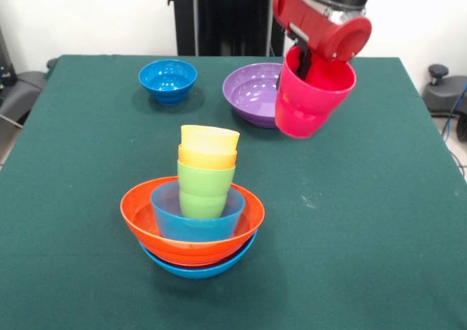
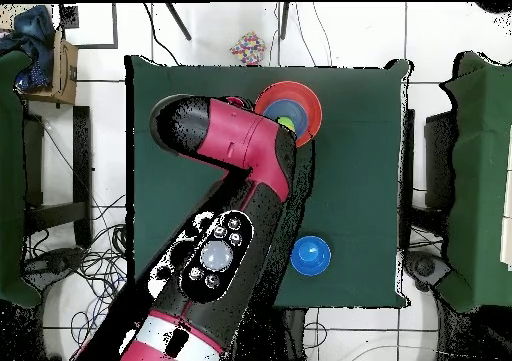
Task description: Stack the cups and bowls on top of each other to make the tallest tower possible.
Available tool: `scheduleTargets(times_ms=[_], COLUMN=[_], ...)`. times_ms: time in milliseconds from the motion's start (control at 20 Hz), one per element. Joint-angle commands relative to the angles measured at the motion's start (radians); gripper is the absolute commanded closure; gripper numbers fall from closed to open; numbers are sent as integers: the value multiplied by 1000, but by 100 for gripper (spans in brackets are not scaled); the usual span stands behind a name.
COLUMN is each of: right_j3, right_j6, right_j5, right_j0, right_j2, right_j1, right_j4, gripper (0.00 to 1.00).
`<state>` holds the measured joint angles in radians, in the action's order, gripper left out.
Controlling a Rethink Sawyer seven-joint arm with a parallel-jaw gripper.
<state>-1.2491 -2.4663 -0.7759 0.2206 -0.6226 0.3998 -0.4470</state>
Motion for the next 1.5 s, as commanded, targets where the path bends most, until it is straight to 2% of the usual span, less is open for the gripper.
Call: scheduleTargets(times_ms=[50,300,600,1050,1500], right_j3=[-62,-83,-71,-140,-154], right_j6=[142,166,118,118,82], right_j5=[-104,-62,-82,-8,-53], right_j0=[-10,-10,-22,-52,-72], right_j2=[127,137,151,184,196], right_j1=[36,70,76,110,114], right_j4=[145,208,229,272,278], gripper=[100,100,100,100,100])
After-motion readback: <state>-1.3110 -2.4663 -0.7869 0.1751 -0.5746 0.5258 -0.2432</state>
